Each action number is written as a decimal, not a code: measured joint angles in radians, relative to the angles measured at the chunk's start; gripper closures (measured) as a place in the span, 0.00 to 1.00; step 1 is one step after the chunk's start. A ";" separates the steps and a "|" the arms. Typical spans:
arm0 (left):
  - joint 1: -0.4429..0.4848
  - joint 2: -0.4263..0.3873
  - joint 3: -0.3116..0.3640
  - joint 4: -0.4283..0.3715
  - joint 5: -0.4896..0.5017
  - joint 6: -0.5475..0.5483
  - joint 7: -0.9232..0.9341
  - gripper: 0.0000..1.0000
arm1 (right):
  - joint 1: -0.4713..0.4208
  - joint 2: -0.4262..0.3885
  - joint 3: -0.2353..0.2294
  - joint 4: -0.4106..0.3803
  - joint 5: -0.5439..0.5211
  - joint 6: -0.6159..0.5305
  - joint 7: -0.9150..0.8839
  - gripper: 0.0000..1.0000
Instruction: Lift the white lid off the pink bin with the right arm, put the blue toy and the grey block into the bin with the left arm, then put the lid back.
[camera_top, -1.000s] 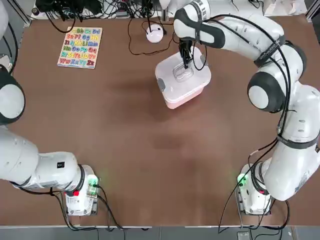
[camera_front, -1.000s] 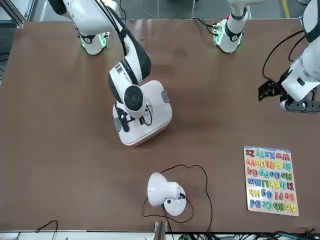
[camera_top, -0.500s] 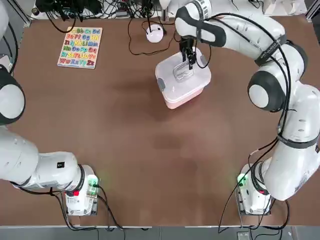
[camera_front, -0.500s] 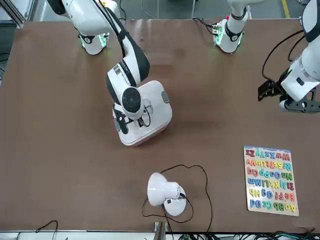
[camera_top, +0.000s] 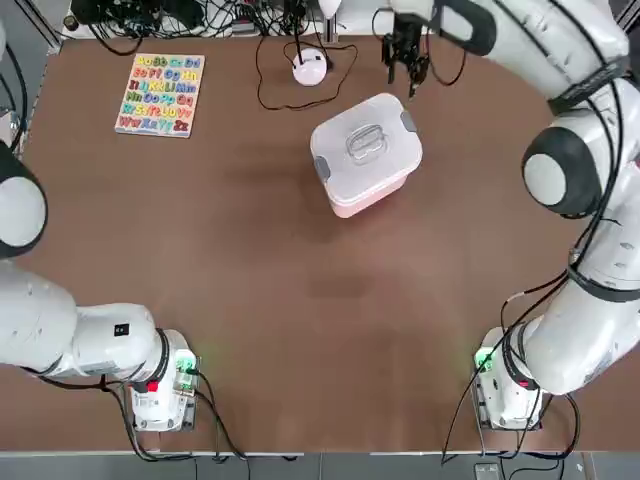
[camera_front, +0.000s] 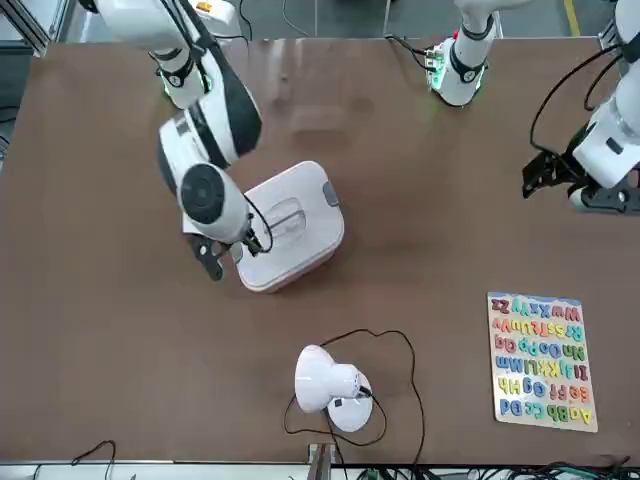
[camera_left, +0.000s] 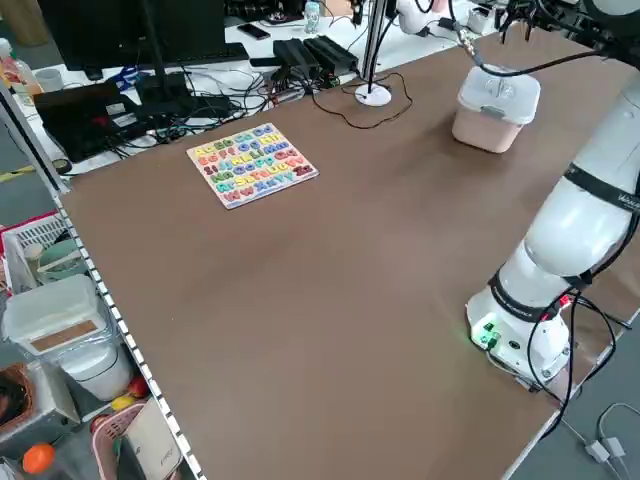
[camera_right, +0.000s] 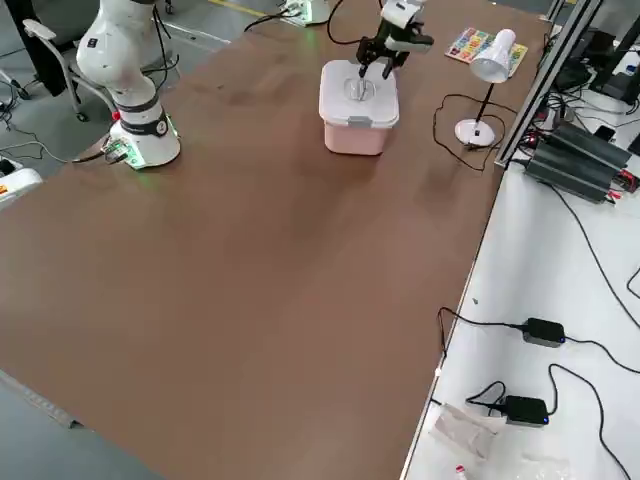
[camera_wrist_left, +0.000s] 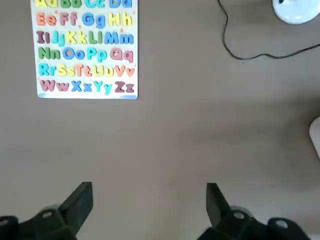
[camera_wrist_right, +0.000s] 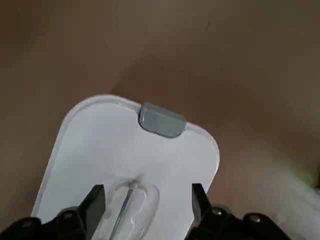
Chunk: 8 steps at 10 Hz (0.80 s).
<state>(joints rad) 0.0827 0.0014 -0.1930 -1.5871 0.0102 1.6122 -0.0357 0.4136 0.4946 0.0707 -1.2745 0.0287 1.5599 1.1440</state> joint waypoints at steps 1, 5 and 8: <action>0.002 -0.033 0.000 0.002 0.000 -0.020 0.000 0.00 | -0.039 -0.024 -0.003 0.000 -0.005 -0.002 -0.158 0.22; -0.008 -0.110 0.027 0.009 0.000 -0.060 0.007 0.00 | -0.223 -0.054 -0.007 0.000 -0.053 -0.002 -0.653 0.22; -0.049 -0.060 0.087 0.078 0.000 -0.073 0.007 0.00 | -0.294 -0.134 -0.060 -0.007 -0.087 -0.011 -0.901 0.20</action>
<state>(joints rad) 0.0335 -0.0590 -0.1061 -1.5091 0.0101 1.5397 -0.0291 0.1199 0.3610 0.0111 -1.2813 -0.0581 1.5491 0.2431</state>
